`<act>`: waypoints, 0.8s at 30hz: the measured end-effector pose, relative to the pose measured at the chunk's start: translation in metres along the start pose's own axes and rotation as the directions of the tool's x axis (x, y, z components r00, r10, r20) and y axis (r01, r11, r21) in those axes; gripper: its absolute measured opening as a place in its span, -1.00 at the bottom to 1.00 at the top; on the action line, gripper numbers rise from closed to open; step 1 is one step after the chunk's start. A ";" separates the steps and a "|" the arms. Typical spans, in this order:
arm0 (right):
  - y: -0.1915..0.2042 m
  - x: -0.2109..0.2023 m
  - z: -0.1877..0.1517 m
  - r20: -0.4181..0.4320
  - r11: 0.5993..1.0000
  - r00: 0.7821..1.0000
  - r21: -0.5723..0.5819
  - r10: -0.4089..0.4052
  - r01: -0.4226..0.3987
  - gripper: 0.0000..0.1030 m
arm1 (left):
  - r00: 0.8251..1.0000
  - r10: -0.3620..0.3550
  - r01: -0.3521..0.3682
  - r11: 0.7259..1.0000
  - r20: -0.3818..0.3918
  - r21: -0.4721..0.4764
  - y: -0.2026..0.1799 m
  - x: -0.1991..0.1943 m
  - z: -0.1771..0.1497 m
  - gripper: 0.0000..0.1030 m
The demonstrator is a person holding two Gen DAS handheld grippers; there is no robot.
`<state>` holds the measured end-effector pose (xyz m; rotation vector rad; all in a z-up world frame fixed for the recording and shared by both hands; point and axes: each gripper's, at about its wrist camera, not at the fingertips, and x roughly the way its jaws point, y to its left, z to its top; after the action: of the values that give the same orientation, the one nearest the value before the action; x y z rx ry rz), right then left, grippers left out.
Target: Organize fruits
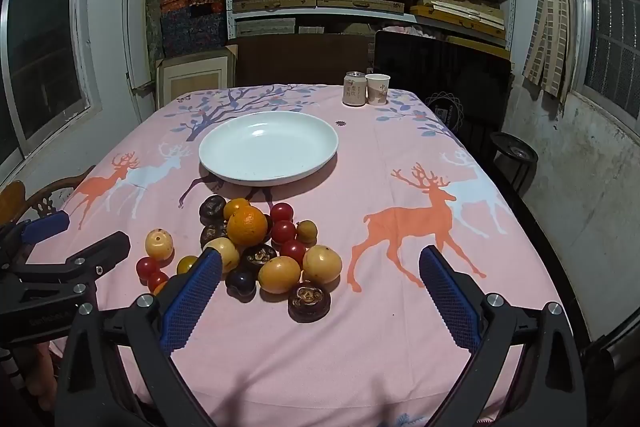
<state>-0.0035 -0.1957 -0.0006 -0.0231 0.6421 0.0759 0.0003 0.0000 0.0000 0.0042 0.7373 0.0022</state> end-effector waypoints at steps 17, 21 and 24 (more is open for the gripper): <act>0.000 0.004 -0.002 -0.007 1.000 1.000 0.000 0.002 -0.002 0.93 | 1.000 -0.004 0.004 1.000 -0.004 -0.010 0.003 0.004 -0.004 0.92; 0.000 0.004 -0.002 -0.008 1.000 1.000 0.000 0.002 -0.002 0.93 | 1.000 -0.004 0.004 1.000 -0.006 -0.012 0.004 0.008 -0.004 0.92; -0.001 0.006 -0.002 -0.008 1.000 1.000 0.000 0.001 -0.001 0.93 | 1.000 -0.003 0.003 1.000 -0.006 -0.012 0.004 0.009 -0.005 0.92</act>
<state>0.0003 -0.1967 -0.0054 -0.0226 0.6501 0.0769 0.0036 0.0039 -0.0101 -0.0085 0.7430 0.0036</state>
